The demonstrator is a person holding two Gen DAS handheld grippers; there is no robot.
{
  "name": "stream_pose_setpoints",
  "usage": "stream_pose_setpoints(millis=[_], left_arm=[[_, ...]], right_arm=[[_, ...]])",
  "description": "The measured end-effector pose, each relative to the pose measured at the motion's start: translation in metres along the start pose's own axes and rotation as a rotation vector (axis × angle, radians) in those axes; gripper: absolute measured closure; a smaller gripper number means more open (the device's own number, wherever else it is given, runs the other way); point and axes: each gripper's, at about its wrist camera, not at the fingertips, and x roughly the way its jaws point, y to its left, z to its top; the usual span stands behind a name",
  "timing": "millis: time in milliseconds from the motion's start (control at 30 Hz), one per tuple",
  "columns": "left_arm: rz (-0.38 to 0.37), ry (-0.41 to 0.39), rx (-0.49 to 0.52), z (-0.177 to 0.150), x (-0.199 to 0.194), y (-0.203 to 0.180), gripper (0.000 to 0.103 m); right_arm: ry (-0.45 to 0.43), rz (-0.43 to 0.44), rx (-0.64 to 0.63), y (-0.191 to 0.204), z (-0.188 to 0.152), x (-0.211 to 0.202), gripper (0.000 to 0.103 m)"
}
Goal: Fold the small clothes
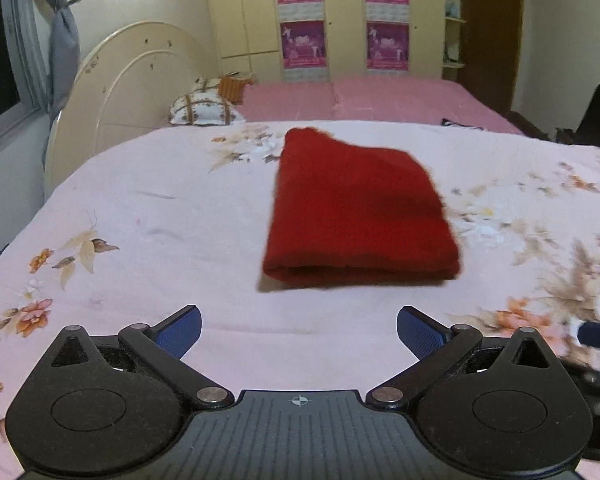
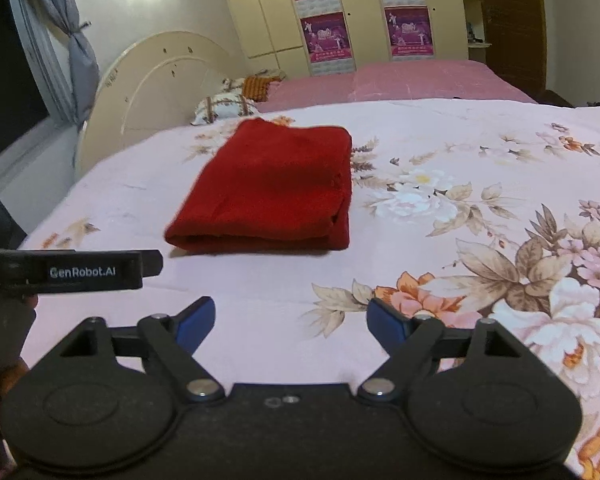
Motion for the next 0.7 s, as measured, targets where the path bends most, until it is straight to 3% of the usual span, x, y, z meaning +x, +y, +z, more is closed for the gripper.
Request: stream_pose_setpoints(millis=[167, 400, 500, 600, 700], left_arm=[[-0.037, -0.059, -0.005, 0.001, -0.062, 0.003, 0.0], [-0.061, -0.144, -0.005, -0.007, -0.14, 0.009, 0.0], [-0.011, -0.191, 0.047, -0.01, -0.166, 0.006, 0.0], [0.099, -0.252, 0.11, -0.018, -0.18, -0.004, 0.0], [0.074, -0.199, 0.129, -0.022, -0.181, -0.01, 0.0]], right_arm=[[-0.065, 0.03, -0.04, 0.006, 0.008, -0.05, 0.008], [-0.05, 0.113, -0.103, 0.017, 0.008, -0.102, 0.004], [-0.079, 0.134, -0.128, 0.022, 0.005, -0.122, 0.004], [-0.11, 0.12, -0.131, 0.026, 0.002, -0.136, 0.004], [-0.162, 0.007, -0.127, 0.031, -0.001, -0.148, 0.004]])
